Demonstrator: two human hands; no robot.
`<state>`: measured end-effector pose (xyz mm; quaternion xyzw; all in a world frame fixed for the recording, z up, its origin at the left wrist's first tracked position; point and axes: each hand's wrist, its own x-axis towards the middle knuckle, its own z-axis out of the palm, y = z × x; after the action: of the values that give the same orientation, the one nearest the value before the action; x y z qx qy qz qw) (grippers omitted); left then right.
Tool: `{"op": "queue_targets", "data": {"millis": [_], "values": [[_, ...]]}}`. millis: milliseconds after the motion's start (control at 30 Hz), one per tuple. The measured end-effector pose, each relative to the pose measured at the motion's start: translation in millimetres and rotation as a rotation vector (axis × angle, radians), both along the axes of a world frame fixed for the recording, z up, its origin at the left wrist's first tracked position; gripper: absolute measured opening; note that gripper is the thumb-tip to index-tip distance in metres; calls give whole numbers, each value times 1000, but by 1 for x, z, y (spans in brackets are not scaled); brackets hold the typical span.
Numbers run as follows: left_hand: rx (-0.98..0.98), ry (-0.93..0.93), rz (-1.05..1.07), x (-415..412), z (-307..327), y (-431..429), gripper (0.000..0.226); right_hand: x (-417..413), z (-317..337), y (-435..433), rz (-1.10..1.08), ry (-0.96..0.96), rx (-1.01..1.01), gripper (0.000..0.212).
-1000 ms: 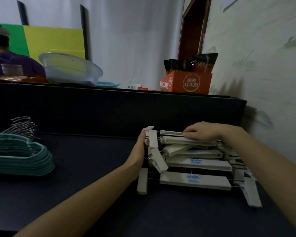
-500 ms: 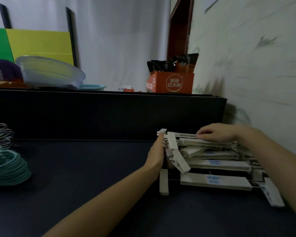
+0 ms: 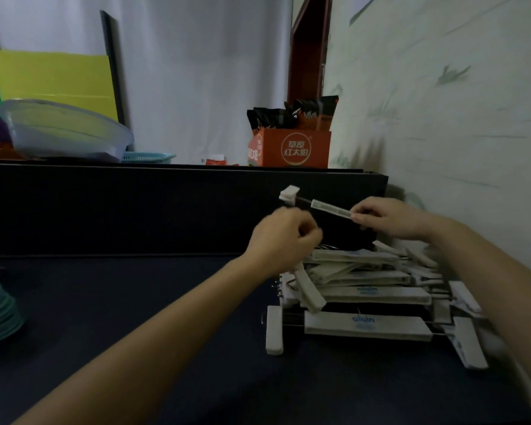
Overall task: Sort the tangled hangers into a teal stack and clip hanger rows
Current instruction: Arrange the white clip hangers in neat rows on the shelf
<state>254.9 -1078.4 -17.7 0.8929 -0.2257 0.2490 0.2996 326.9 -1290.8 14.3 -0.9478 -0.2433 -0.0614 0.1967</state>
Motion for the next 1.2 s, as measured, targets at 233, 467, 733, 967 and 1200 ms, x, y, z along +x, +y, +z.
{"op": "queue_targets", "data": {"millis": [233,467,733,967,1200], "values": [[581,178,92,27,-10,-20,38,-13,12,-25,-6,-108,13,12],[609,218,77,32,-6,-24,40,-27,16,-41,-84,-172,27,15],[484,167,-4,35,7,-22,40,-48,38,-42,-106,-300,170,20],[335,107,44,12,48,40,36,-61,64,-26,-42,-437,301,27],[320,285,225,-17,31,169,35,-59,56,51,107,-500,92,28]]}}
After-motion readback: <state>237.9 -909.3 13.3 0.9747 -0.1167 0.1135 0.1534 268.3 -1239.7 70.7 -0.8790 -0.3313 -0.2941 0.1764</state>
